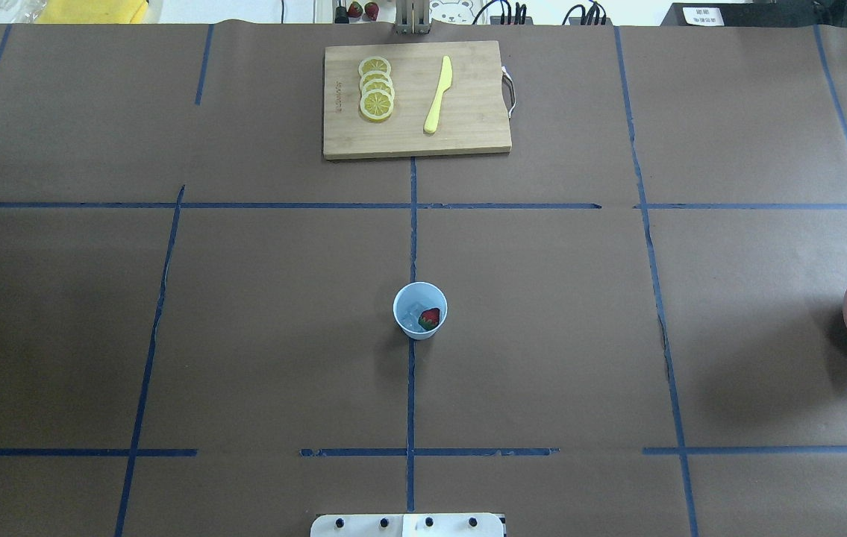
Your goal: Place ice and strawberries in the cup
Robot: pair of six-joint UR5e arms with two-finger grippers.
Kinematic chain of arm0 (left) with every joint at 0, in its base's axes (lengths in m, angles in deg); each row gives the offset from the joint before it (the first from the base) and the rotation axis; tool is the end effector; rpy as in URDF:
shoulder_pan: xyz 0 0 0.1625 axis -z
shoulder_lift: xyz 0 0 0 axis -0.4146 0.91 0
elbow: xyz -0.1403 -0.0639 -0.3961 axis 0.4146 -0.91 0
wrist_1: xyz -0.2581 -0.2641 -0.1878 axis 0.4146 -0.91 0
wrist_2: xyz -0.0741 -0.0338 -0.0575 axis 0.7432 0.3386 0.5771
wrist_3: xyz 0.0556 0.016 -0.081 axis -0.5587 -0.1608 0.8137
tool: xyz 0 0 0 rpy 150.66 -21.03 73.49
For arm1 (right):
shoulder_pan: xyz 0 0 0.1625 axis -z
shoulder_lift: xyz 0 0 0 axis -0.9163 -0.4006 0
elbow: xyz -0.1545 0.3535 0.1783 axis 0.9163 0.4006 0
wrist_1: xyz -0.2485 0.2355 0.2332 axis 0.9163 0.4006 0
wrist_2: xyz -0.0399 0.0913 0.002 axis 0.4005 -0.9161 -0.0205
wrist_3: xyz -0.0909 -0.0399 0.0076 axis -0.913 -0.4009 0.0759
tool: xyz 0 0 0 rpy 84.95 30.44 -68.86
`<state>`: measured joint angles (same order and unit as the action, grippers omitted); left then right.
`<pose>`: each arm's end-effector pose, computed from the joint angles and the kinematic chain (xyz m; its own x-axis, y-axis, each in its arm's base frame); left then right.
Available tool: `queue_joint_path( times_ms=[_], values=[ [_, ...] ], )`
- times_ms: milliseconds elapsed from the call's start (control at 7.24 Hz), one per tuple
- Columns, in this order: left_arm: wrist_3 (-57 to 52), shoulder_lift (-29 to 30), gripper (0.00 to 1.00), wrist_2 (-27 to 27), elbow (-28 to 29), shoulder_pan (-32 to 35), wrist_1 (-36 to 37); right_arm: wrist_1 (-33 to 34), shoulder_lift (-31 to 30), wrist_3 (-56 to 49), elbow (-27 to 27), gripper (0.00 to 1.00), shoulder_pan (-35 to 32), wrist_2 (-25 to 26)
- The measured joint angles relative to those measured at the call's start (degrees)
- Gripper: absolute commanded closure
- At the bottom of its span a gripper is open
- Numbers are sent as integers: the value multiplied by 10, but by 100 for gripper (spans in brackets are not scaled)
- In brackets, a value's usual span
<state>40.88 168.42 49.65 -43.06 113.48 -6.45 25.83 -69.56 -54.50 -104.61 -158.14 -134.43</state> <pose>-0.0532 -0.5672 0.6277 0.7064 0.1174 -0.6981 -0.0688 0.9929 0.0973 0.0727 -0.4656 0.6470 0.6548 0.0213 0.7555 -0.1009 0.9931 0.0595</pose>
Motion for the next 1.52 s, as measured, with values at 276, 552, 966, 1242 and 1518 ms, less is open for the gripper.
queue_joint_path(
  times_ms=[276,552,966,1242,1518],
  values=[
    [0,-17,0,10,-7,15,1,0,0,1,-1,0,0,0],
    [0,-58,0,35,-46,24,3,0,0,1,-3,0,0,0],
    [-1,-85,0,20,-85,36,3,0,-1,-3,0,0,0,0],
    [-2,-87,0,2,-83,37,3,0,-1,-4,0,0,0,0],
    [-2,-88,0,1,-75,37,3,0,-1,-3,0,0,0,0]
  ],
)
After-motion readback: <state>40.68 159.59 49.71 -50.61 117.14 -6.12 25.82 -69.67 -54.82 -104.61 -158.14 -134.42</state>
